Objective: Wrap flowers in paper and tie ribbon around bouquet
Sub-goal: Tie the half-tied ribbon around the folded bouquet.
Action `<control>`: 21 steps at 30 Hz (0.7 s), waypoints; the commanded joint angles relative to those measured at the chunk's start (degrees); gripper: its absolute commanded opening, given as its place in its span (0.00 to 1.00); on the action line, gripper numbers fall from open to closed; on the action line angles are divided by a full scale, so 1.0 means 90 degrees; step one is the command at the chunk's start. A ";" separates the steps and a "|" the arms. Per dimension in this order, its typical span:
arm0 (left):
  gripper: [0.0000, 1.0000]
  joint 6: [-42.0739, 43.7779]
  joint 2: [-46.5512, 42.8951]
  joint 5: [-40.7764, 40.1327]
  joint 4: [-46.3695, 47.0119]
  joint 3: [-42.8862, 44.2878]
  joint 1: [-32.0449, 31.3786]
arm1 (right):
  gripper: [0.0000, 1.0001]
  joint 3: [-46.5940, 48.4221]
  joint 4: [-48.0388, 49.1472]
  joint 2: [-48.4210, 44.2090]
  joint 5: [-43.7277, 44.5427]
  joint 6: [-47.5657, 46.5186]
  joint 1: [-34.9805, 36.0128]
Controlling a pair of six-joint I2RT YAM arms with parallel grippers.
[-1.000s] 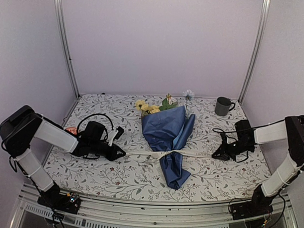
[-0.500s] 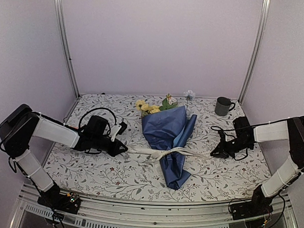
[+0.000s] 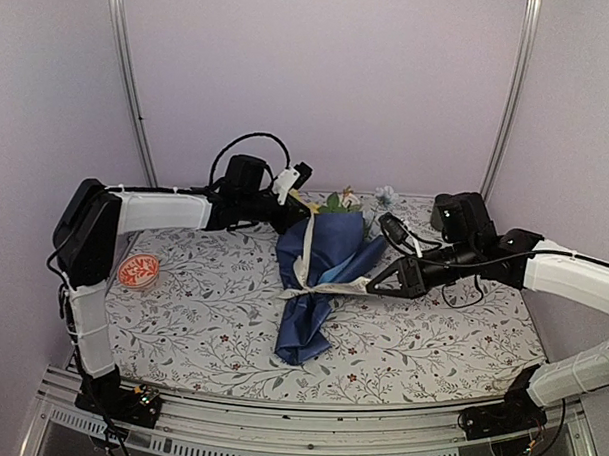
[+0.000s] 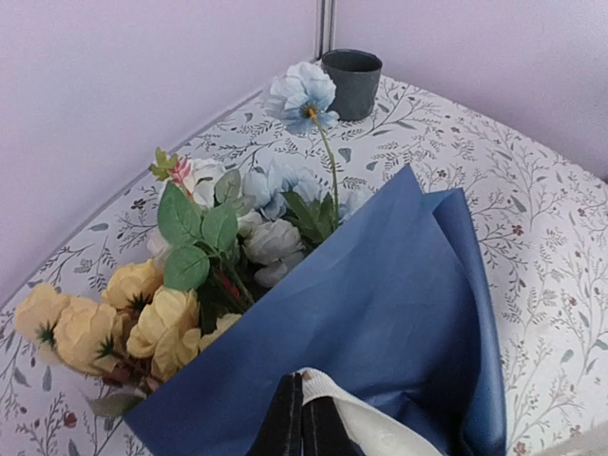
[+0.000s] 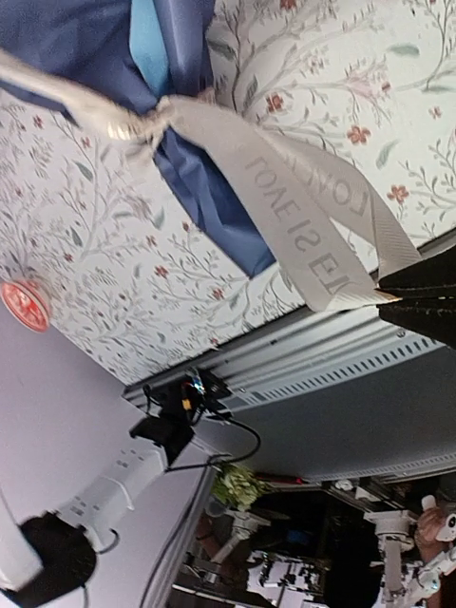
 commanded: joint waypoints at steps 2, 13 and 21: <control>0.00 0.0543 0.1246 0.0431 -0.0511 0.1217 -0.0194 | 0.00 -0.0976 0.1291 -0.0281 -0.0201 0.1021 0.1414; 0.00 0.0546 0.2630 -0.0128 -0.1253 0.2818 -0.0205 | 0.00 -0.1904 0.2321 0.1624 -0.0178 0.1940 0.3306; 0.00 0.0439 0.3205 -0.0489 -0.1488 0.3432 -0.0081 | 0.00 -0.2696 0.2869 0.1289 -0.0366 0.2654 0.3491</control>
